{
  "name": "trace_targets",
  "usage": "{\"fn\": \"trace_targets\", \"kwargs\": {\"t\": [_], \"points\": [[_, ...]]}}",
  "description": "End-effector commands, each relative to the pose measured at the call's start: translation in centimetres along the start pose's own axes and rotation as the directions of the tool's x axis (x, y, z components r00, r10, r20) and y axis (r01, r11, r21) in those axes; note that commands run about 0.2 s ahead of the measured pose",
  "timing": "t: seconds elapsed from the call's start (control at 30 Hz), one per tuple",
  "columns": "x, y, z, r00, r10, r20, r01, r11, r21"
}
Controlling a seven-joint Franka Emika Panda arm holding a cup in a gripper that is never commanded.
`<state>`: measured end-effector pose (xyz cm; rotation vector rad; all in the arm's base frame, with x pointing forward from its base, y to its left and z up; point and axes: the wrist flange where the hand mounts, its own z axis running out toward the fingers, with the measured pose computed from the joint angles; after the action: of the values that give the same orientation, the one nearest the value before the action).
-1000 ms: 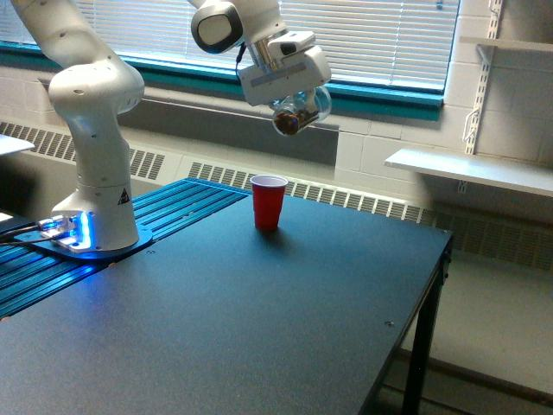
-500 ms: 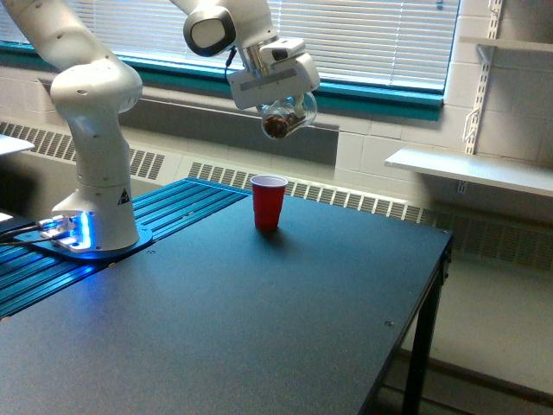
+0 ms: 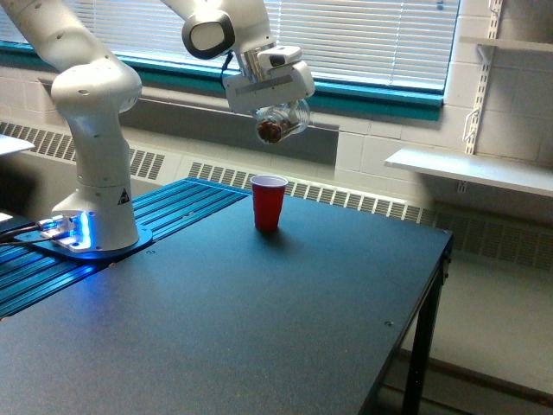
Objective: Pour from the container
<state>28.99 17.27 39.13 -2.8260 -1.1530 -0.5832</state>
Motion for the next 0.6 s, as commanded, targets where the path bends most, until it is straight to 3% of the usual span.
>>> {"fn": "trace_targets", "kwargs": {"t": [0.03, 0.6], "points": [[-0.8, -0.7, 0.8, 0.999, -0.010, 0.034, 0.010, 1.000, -0.002], [-1.9, -1.8, 1.4, 0.993, -0.077, 0.089, 0.077, 0.997, -0.002]]}}
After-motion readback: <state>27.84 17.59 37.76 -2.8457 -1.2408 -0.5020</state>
